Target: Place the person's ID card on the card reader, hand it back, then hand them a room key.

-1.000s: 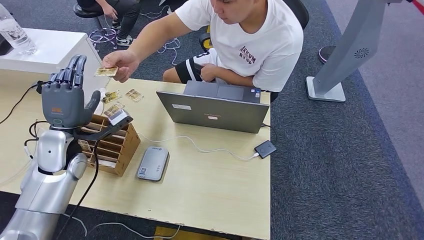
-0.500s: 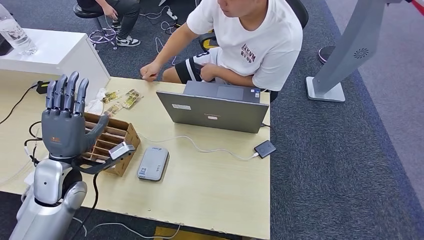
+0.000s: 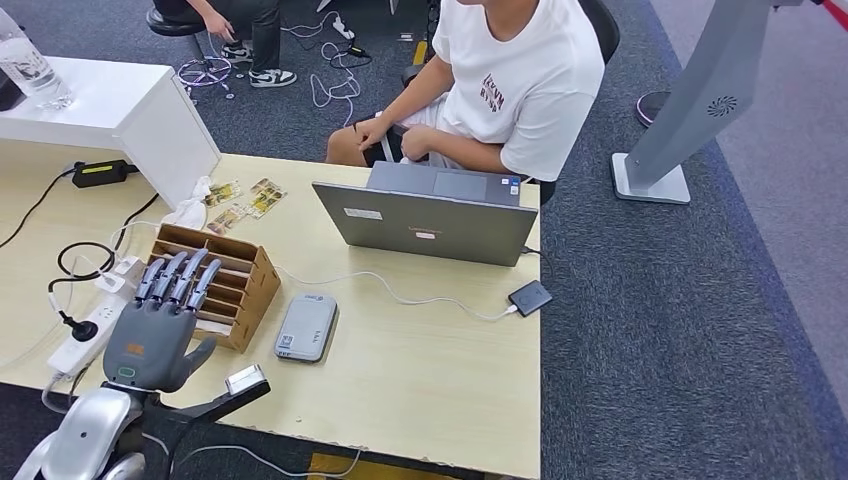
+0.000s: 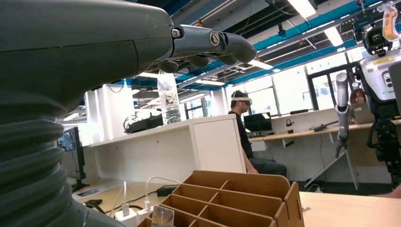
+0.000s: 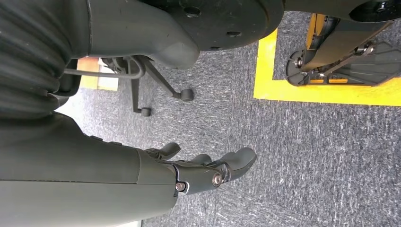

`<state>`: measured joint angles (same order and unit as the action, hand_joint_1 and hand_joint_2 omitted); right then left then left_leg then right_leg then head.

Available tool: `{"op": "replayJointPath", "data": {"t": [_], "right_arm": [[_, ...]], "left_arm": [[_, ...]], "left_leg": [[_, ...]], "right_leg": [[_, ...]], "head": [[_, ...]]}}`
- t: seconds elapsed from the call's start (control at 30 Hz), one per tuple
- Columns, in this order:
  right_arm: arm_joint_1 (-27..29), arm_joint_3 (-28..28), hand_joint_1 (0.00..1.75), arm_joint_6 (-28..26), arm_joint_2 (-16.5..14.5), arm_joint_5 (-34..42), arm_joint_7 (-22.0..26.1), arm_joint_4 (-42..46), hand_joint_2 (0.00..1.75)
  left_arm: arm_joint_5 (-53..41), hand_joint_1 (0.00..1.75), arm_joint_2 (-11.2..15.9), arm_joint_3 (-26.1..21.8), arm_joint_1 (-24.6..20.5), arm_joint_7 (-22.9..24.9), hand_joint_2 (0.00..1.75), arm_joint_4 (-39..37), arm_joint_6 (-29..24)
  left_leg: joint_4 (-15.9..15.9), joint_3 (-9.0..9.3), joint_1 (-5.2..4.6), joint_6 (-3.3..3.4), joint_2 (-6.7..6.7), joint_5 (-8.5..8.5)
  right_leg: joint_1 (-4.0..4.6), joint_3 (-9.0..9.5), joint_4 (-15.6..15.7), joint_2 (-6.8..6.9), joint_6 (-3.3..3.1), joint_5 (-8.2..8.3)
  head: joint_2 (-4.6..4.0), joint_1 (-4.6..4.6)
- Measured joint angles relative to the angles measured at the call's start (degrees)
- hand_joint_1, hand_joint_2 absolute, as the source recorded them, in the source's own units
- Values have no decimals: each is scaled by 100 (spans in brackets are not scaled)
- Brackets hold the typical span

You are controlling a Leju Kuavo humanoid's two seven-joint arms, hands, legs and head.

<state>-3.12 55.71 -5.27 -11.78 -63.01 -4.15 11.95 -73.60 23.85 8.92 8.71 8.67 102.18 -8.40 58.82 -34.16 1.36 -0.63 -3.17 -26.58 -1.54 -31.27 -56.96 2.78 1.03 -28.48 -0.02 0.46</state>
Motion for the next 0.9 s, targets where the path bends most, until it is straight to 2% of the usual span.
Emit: {"op": "replayJointPath", "data": {"t": [0.17, 0.4, 0.6, 0.9], "right_arm": [[-1, 2, 0, -3, 0, -84, 42, 1, 175], [-15, 2, 0, 4, -4, -189, -3, 1, 175], [-21, 2, 0, 24, -13, -237, -9, 1, 175], [-22, 2, 0, 36, -24, -288, -29, 1, 175]], "left_arm": [[-62, 0, 30, 0, 18, 318, 175, -85, 316], [-45, 0, -85, -3, -221, 594, 175, -717, 283], [58, 0, -190, -99, -467, 632, 175, -1318, 343], [153, 0, -276, -233, -480, 623, 175, -1676, 353]], "left_leg": [[0, 0, 0, 0, 0, 0], [0, 1, 0, 0, 2, 1], [0, 1, 0, -1, 2, 1], [0, -1, 0, -1, 2, 0]], "right_leg": [[0, 1, 0, 0, 1, 2], [0, 0, 0, 1, 0, 2], [0, 1, -1, 0, 0, 2], [0, 0, 0, 0, 0, 2]], "head": [[0, 1], [0, 0], [0, -1], [0, -1]]}}
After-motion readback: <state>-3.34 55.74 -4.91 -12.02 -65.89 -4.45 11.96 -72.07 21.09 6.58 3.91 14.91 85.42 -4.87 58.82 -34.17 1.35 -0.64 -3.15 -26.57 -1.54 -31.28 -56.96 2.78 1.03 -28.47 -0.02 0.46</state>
